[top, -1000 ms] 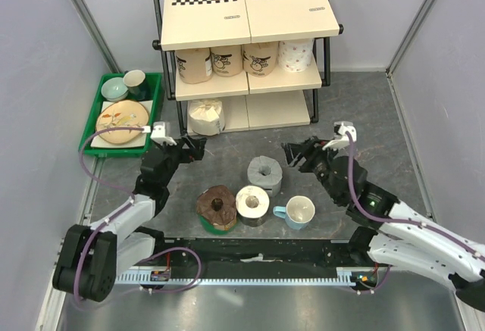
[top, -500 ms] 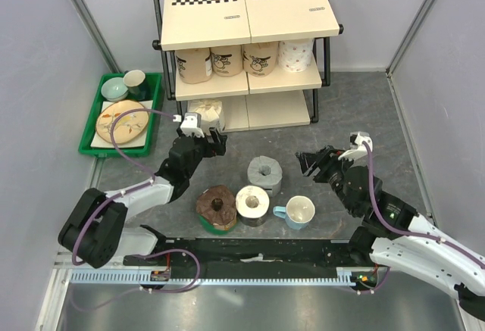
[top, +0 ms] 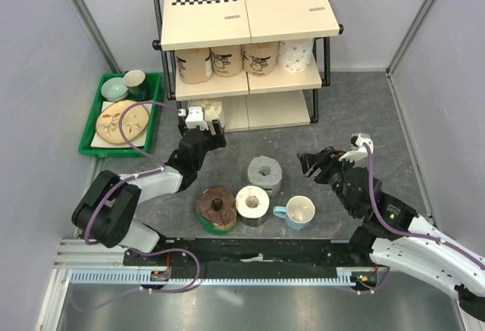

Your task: Place and organize the paper towels onto the shelf

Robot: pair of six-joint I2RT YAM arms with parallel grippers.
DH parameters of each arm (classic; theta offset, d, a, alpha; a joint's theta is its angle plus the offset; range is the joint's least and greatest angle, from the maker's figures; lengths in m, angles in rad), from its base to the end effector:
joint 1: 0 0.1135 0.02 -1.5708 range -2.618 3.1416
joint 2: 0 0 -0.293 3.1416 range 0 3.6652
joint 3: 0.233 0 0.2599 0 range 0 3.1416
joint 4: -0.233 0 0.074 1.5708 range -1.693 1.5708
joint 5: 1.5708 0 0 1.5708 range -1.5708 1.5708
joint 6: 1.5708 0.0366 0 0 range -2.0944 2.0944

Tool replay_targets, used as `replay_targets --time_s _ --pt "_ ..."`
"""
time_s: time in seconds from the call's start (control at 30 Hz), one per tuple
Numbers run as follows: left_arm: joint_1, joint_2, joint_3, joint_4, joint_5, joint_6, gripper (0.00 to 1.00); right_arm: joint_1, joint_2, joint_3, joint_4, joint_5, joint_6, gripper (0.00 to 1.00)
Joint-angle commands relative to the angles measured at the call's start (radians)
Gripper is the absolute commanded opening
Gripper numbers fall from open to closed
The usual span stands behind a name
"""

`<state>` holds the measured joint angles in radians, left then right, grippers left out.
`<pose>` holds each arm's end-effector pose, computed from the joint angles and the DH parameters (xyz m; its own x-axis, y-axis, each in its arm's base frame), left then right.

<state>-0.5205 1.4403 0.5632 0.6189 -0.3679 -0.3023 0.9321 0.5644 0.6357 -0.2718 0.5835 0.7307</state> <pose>0.2618 -0.1349 0.2203 -0.2598 -0.1713 -0.9504 0.0891 0.9757 -0.2002 0.0894 0.0866 0.3273 -0.3208 0.5023 -0.8030 -0.1800 0.8000 0.5723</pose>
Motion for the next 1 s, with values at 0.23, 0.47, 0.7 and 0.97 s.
replay_targets --time_s 0.23,0.47,0.7,0.97 --pt "-0.007 0.121 0.095 0.045 -0.160 0.040 0.88 0.005 -0.046 -0.031 0.037 0.010 -0.020 0.69" --pt "-0.007 0.181 0.148 0.053 -0.201 0.058 0.88 0.005 -0.047 -0.039 0.029 0.009 -0.013 0.70" --pt "-0.007 0.221 0.184 0.061 -0.236 0.080 0.88 0.004 -0.055 -0.051 0.025 0.009 -0.008 0.70" --pt "0.002 0.261 0.214 0.053 -0.267 0.078 0.88 0.005 -0.063 -0.056 0.013 0.010 -0.001 0.70"
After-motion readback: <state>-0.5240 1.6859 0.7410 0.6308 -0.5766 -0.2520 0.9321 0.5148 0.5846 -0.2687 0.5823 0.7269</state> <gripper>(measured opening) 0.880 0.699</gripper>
